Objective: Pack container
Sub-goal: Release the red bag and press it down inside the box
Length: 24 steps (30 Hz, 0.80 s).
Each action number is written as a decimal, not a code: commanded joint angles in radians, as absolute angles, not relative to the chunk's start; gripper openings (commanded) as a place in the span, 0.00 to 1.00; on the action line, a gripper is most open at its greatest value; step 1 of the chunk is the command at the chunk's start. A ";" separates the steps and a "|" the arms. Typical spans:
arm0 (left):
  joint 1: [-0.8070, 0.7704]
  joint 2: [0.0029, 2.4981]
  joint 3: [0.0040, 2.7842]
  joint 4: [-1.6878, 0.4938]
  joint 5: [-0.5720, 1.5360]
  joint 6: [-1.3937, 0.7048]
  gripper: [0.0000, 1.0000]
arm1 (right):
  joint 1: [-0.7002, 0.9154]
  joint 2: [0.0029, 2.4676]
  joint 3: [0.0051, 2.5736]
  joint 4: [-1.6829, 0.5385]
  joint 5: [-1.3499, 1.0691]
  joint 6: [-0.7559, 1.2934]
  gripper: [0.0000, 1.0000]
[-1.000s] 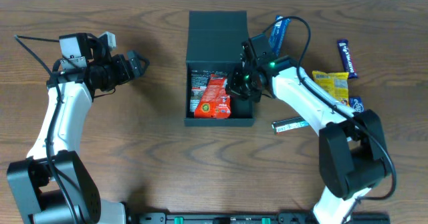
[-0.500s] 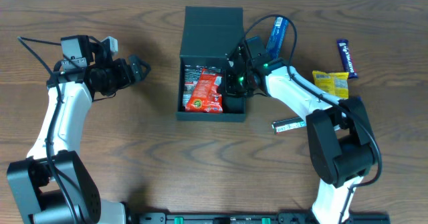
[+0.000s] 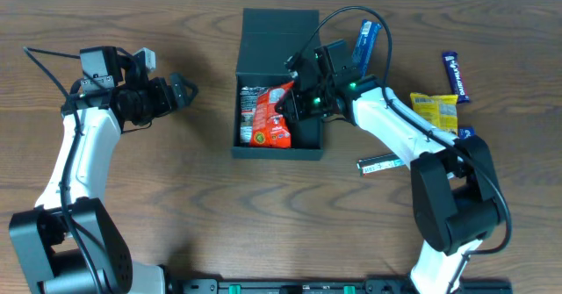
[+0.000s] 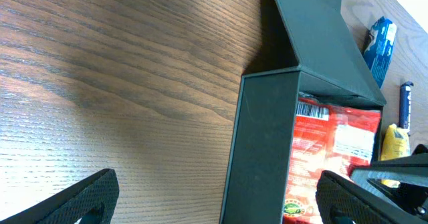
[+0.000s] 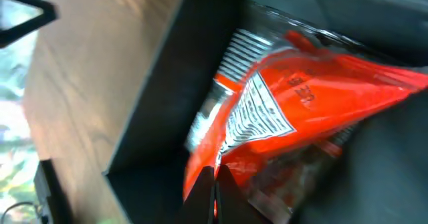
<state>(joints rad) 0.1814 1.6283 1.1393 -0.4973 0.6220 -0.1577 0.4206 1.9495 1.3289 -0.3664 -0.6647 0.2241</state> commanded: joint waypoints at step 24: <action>0.181 1.640 1.142 -0.500 0.618 -0.141 0.95 | 0.453 2.014 1.328 -0.263 -0.737 0.517 0.01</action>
